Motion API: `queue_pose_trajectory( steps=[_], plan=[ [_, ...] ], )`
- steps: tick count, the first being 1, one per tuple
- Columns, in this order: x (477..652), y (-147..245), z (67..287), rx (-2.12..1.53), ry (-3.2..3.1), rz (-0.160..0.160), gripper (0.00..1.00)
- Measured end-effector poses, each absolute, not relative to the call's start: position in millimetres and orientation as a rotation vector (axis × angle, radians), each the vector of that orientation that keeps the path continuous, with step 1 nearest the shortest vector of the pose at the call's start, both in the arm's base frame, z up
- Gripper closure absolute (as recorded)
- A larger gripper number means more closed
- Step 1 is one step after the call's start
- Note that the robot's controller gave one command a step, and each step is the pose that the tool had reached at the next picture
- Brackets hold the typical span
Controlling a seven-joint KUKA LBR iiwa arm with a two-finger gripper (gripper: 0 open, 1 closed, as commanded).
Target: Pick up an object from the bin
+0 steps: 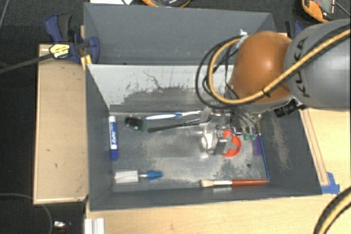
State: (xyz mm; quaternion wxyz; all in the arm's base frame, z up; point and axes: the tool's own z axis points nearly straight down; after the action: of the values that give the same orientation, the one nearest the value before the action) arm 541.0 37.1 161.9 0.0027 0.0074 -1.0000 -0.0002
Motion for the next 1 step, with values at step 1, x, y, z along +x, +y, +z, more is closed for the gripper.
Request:
queue_pose_trajectory(
  steps=[1],
  plan=[
    [542.6,37.0,166.5,0.021,-3.144,-0.001,0.00]
  ],
)
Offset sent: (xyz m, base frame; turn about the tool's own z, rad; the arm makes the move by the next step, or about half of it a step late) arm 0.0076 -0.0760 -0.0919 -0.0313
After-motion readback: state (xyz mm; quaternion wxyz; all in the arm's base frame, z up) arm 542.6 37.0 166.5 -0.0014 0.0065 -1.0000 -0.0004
